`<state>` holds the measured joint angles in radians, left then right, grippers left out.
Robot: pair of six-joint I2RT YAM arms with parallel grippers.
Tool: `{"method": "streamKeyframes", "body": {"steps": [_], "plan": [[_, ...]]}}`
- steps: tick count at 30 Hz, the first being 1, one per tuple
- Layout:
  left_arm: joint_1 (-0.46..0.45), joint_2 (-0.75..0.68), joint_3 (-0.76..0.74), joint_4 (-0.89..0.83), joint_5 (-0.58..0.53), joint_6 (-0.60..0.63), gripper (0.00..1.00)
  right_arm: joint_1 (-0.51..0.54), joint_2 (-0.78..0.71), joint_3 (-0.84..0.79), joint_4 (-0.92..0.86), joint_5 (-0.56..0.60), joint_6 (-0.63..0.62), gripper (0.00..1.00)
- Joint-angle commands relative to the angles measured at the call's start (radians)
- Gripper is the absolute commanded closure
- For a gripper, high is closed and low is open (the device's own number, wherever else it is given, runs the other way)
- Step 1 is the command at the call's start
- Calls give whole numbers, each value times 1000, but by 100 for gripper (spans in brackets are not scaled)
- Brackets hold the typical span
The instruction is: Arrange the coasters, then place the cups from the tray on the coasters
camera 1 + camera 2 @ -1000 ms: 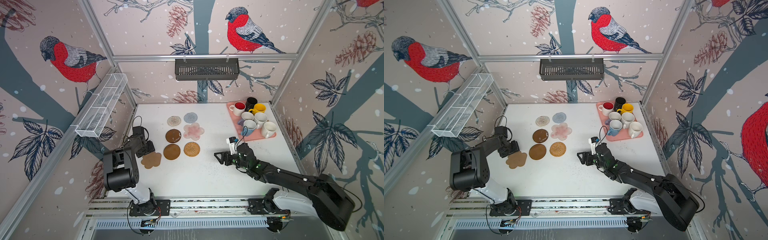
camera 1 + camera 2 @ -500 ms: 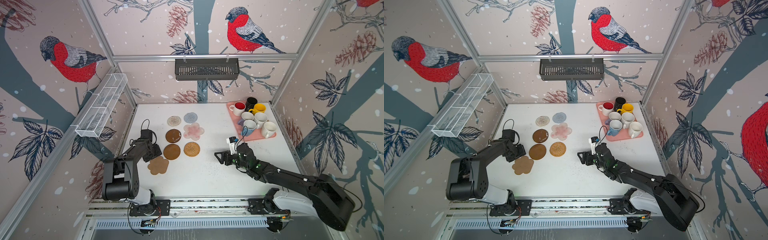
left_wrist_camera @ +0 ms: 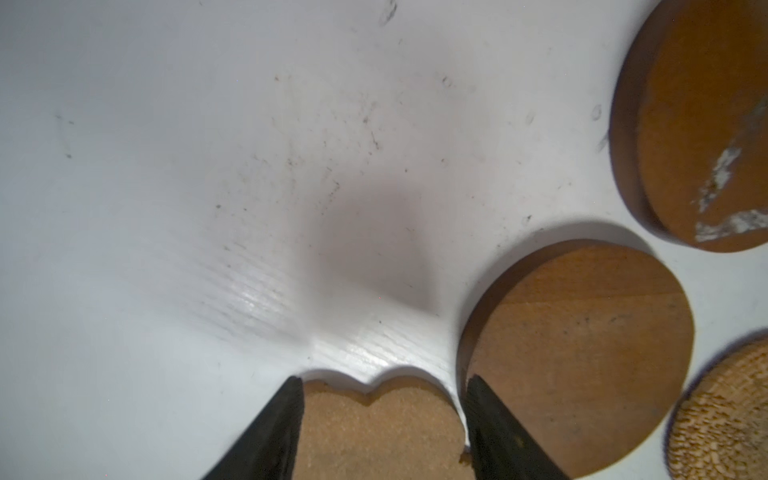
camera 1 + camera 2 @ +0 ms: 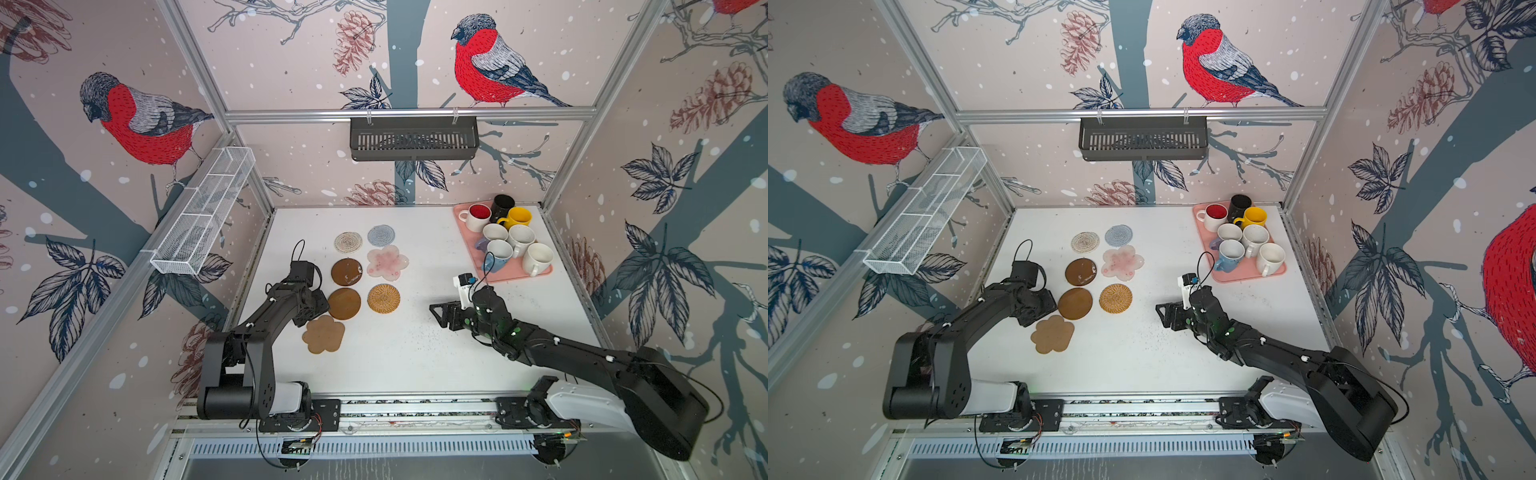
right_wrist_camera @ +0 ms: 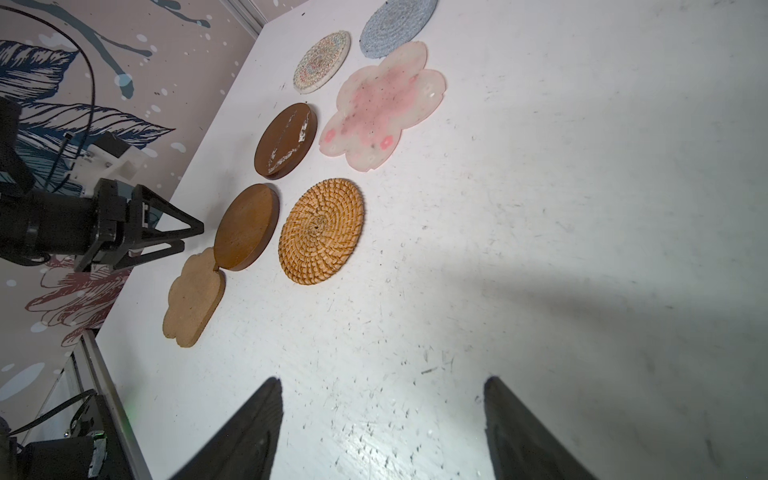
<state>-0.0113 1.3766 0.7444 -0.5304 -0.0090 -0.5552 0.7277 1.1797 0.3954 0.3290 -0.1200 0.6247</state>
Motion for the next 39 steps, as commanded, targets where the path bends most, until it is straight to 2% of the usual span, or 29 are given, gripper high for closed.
{"method": "streamKeyframes", "body": {"steps": [1, 3, 7, 14, 20, 28, 39], "plan": [[0, -21, 40, -75, -76, -20, 36, 3, 6, 9, -5, 16, -14, 24], [0, -29, 57, -109, -131, -30, 35, 4, 7, 10, -5, 17, -14, 24], [12, -14, 40, -110, -157, -54, 34, 5, 7, 11, -4, 20, -14, 24], [16, 5, -27, -39, -151, -103, 28, 6, 13, 11, -5, 23, -16, 24], [14, -48, -85, -6, -123, -136, 26, 9, 27, 15, 0, 17, -15, 24], [2, -134, -189, 70, -32, -187, 33, 22, 26, 20, -5, 27, -19, 24], [-71, -158, -204, 67, -42, -212, 38, 24, 12, 19, -16, 46, -23, 24]]}}
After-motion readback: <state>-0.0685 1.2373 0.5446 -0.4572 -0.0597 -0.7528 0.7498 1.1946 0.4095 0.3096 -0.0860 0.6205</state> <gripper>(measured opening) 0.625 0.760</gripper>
